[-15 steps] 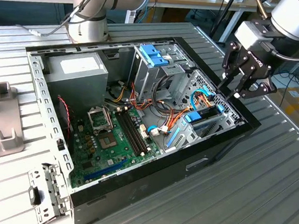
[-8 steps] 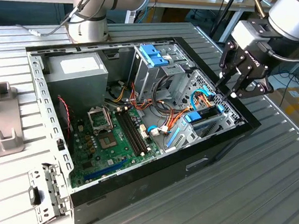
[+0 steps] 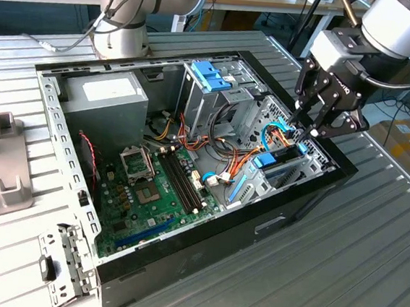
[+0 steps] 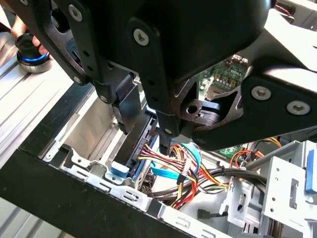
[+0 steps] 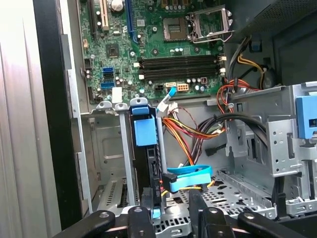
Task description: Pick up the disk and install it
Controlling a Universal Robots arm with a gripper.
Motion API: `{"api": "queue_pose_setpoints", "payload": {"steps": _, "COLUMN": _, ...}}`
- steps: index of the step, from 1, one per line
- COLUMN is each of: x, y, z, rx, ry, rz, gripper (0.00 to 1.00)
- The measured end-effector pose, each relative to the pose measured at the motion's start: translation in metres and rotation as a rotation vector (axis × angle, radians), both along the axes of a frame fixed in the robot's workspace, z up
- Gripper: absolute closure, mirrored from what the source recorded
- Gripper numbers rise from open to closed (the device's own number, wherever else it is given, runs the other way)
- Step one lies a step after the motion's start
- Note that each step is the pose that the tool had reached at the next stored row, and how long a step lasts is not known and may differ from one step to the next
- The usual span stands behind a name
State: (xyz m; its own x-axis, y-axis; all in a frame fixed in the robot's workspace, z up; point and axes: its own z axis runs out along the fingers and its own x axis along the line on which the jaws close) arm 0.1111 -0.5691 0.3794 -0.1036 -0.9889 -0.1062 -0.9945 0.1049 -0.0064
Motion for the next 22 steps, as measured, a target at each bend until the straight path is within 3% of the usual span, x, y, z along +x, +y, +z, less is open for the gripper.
{"api": "queue_pose_setpoints", "payload": {"steps": 9, "x": -0.0082, "y": -0.0001, "z": -0.0091, "rx": 0.0006, "ry": 0.0000, "rz": 0.005, "gripper": 0.58}}
{"api": "queue_pose_setpoints", "payload": {"steps": 22, "x": -0.0095, "y": -0.0003, "z": -0.0171, "rx": 0.0004, "ry": 0.0000, "rz": 0.008, "gripper": 0.58}}
